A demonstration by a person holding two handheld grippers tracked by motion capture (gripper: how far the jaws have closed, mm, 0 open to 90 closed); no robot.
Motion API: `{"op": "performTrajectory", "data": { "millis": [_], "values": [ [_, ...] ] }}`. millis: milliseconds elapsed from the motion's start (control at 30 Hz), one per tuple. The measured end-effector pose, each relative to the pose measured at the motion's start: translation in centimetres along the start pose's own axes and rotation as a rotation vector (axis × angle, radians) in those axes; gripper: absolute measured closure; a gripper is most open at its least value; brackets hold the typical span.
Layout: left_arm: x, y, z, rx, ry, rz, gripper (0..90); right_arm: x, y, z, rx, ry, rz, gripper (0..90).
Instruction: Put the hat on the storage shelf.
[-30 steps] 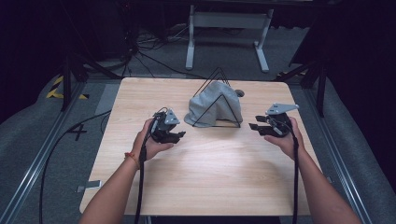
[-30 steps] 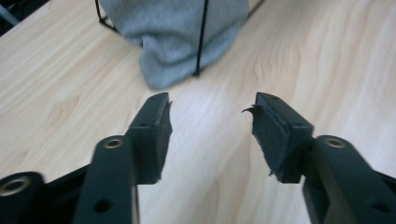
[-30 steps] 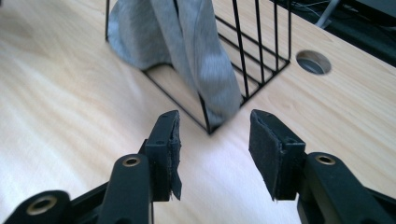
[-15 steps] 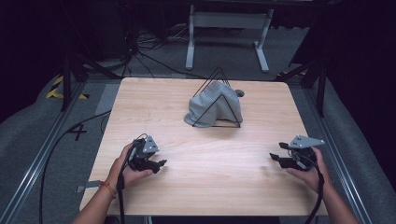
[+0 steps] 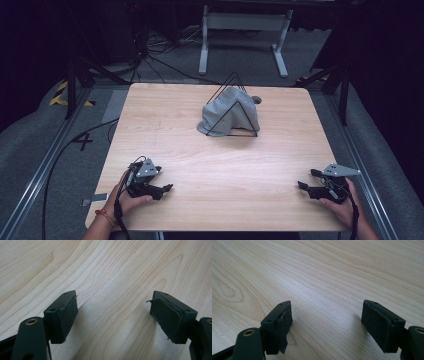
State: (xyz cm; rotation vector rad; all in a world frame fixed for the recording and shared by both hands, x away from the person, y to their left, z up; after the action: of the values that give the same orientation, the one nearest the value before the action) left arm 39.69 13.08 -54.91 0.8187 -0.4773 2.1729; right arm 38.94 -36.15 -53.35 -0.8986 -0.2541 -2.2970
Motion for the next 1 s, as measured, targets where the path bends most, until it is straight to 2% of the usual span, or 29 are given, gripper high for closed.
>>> {"op": "performTrajectory", "data": {
  "millis": [67, 100, 567, 1000],
  "values": [
    [0.00, -0.01, 0.00, 0.001, 0.000, 0.002, 22.0, -0.02, 0.05, 0.00, 0.000, 0.000, -0.003, 23.7],
    [0.02, 0.04, -0.04, 0.017, 0.002, 0.009, 21.8, -0.02, 0.06, 0.00, -0.001, -0.001, -0.004, 23.5],
    [0.00, -0.12, -0.06, 0.005, -0.006, 0.007, 20.4, -0.02, 0.13, 0.01, -0.004, 0.000, -0.006, 23.3],
    [-0.01, -0.08, -0.07, 0.010, -0.010, 0.005, 19.7, -0.03, 0.26, 0.03, -0.010, 0.001, -0.013, 22.9]
  ]
}}
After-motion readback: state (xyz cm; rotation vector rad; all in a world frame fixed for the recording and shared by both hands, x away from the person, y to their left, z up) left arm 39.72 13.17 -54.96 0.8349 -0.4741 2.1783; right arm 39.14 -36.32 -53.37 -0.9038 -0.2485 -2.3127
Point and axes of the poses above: each handheld gripper's, and its own axes: x roughly backward along the jaws, z roughly out of its top, y roughly to its right, the point moved 10 cm from there along -x, roughly forward along the jaws, and after that the axes turned 7 degrees about z, right-handed, at the moved point
